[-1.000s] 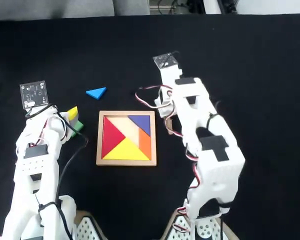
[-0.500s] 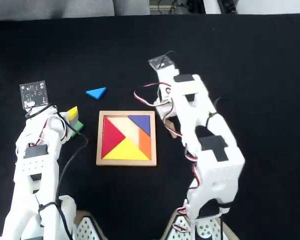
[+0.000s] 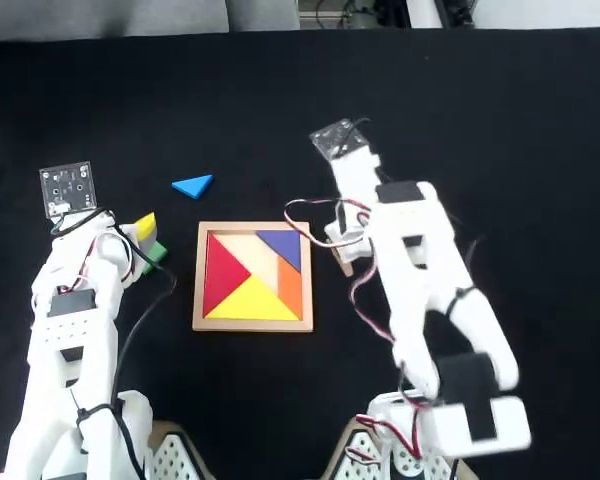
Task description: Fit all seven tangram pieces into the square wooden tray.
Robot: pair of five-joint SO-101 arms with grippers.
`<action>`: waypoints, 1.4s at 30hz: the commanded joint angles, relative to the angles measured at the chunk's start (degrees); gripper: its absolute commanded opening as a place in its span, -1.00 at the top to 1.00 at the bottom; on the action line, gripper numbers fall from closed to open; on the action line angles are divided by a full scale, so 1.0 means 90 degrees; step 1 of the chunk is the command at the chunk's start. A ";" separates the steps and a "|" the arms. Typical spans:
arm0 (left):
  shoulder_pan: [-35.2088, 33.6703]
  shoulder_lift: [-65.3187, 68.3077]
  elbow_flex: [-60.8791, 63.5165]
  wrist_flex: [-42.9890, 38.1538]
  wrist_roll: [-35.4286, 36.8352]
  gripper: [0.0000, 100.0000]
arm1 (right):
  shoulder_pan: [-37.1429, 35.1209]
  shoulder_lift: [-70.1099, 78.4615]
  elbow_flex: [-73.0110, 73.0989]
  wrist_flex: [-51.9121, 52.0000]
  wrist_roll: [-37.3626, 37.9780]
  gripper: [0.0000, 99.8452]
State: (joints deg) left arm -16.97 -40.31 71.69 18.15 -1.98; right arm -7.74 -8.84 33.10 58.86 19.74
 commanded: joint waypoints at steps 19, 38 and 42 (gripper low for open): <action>0.0015 0.0000 -0.0073 -0.0147 0.0029 0.40 | -0.0049 0.1177 -0.0874 -0.0225 0.0068 0.98; 0.0024 0.0000 -0.0073 -0.0147 0.0029 0.40 | 0.0400 0.1167 -0.0884 -0.0537 -0.0322 0.98; 0.0024 0.0000 -0.0073 -0.0147 0.0029 0.40 | 0.0176 0.1226 -0.0845 -0.0518 -0.0264 0.98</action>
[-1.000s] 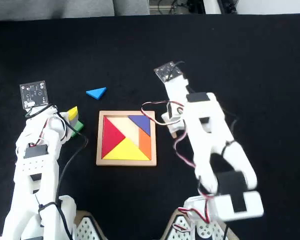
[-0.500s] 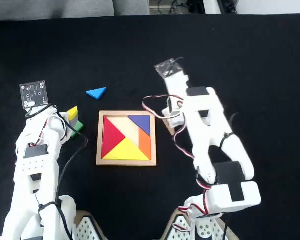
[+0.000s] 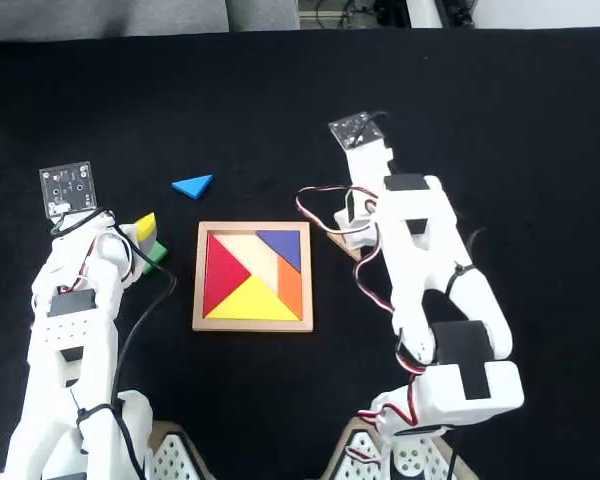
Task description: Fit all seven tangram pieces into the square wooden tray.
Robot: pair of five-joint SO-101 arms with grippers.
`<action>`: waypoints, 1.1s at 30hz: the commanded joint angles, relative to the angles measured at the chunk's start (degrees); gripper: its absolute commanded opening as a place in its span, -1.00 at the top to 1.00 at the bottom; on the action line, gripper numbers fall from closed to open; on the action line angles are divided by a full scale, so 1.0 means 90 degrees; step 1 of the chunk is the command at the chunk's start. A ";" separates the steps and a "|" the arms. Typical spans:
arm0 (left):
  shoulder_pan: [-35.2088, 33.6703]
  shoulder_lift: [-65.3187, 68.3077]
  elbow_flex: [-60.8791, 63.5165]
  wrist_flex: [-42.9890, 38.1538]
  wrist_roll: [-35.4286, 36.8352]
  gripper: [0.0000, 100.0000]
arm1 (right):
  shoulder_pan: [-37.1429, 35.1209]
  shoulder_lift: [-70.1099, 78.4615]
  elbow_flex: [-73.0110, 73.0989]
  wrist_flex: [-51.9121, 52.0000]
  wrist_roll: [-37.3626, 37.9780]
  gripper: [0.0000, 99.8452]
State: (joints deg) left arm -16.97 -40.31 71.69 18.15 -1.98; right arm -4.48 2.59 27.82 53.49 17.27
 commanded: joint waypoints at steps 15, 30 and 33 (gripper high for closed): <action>0.0015 0.0000 -0.0073 -0.0147 0.0029 0.40 | -0.0508 -0.0024 -0.0161 0.0479 0.0723 0.98; 0.0015 0.0000 -0.0063 -0.0147 0.0029 0.40 | -0.0156 0.0874 -0.0845 0.0527 0.0762 0.98; 0.0015 0.0000 -0.0063 -0.0147 0.0029 0.40 | 0.0068 0.0874 -0.0904 0.0527 0.0762 0.98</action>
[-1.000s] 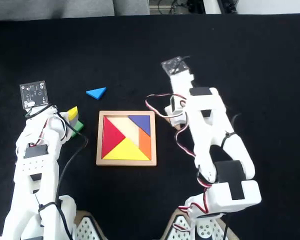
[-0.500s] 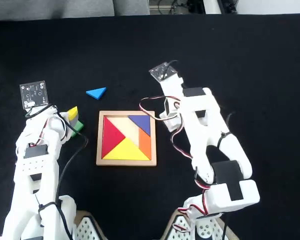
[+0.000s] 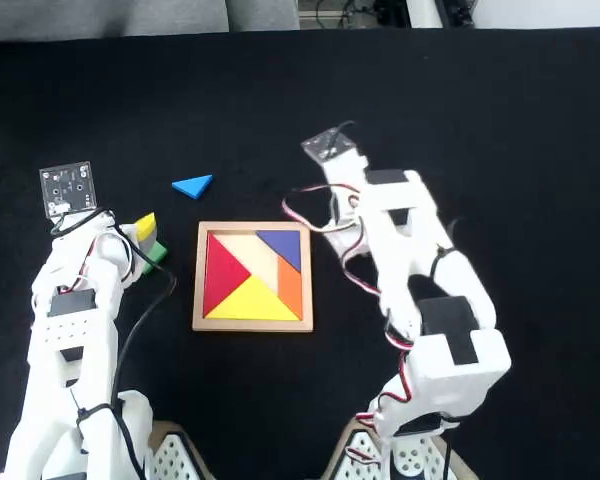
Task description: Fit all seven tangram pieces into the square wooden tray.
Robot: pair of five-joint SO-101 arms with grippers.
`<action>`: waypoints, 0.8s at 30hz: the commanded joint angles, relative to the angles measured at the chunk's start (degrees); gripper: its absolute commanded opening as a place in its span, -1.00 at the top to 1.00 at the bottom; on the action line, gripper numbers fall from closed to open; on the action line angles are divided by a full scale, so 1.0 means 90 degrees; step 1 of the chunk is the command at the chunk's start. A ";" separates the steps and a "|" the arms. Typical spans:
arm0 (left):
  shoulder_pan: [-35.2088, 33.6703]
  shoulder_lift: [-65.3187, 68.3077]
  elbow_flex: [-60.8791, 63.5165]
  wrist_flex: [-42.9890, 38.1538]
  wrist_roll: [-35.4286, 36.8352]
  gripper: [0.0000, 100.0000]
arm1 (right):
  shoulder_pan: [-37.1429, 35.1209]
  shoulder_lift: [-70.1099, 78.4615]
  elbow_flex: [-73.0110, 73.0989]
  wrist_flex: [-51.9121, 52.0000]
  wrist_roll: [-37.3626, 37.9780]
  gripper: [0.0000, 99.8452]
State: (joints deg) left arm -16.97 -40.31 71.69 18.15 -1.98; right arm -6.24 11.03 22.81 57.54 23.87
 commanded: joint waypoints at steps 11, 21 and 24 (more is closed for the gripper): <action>0.0024 0.0000 -0.0063 -0.0137 0.0029 0.40 | 0.0469 -0.0063 -0.0415 0.0068 0.0020 0.98; 0.0034 0.0000 -0.0063 -0.0137 0.0029 0.40 | 0.0420 -0.0054 -0.0562 -0.1074 -0.1289 0.98; 0.0024 0.0000 -0.0063 -0.0137 0.0029 0.40 | 0.0274 -0.0005 -0.0845 -0.1065 -0.1602 0.98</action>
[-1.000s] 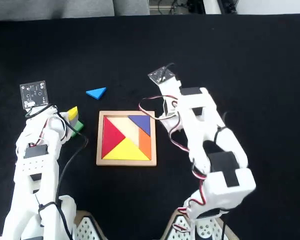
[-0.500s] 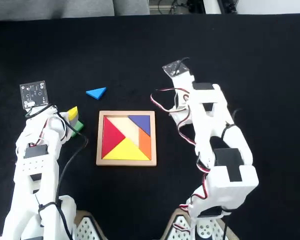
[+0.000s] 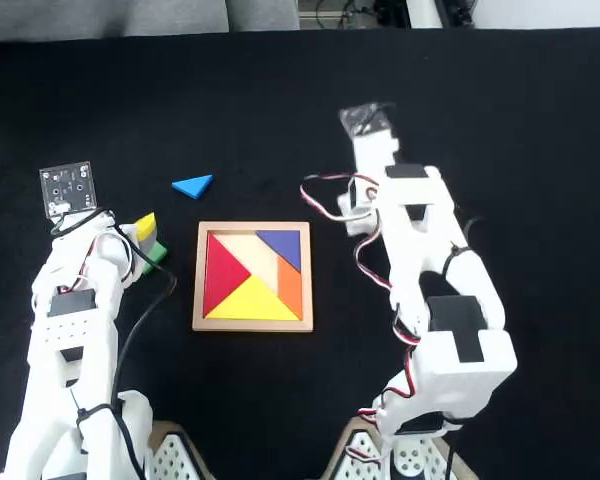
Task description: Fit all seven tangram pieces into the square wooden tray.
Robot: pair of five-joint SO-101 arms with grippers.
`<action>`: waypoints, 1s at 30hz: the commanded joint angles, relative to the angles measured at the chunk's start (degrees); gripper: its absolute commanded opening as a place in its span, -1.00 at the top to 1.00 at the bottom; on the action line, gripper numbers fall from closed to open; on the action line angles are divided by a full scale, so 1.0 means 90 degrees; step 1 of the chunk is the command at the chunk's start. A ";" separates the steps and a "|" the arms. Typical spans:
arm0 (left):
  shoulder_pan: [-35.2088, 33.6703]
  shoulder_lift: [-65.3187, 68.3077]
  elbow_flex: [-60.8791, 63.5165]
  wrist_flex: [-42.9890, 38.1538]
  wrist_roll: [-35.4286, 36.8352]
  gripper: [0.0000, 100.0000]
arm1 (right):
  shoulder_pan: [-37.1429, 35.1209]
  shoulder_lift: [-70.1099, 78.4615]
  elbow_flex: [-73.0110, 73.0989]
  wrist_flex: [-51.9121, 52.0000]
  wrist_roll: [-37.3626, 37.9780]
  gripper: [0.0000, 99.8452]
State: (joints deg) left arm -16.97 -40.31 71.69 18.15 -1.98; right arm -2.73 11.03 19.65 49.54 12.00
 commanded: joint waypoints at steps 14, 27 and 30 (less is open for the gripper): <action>0.0015 0.0000 -0.0063 -0.0127 0.0029 0.40 | -0.0723 0.0708 -0.1001 -0.0176 -0.0274 0.98; 0.0034 0.0000 -0.0063 -0.0127 0.0029 0.40 | -0.0488 0.1607 -0.1998 0.1690 -0.0264 0.98; 0.0034 0.0000 -0.0063 -0.0127 0.0029 0.40 | -0.0322 0.1587 -0.1998 0.2129 -0.0147 0.98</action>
State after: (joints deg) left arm -16.97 -40.31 71.69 18.15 -1.98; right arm -7.65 25.80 4.26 65.01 9.63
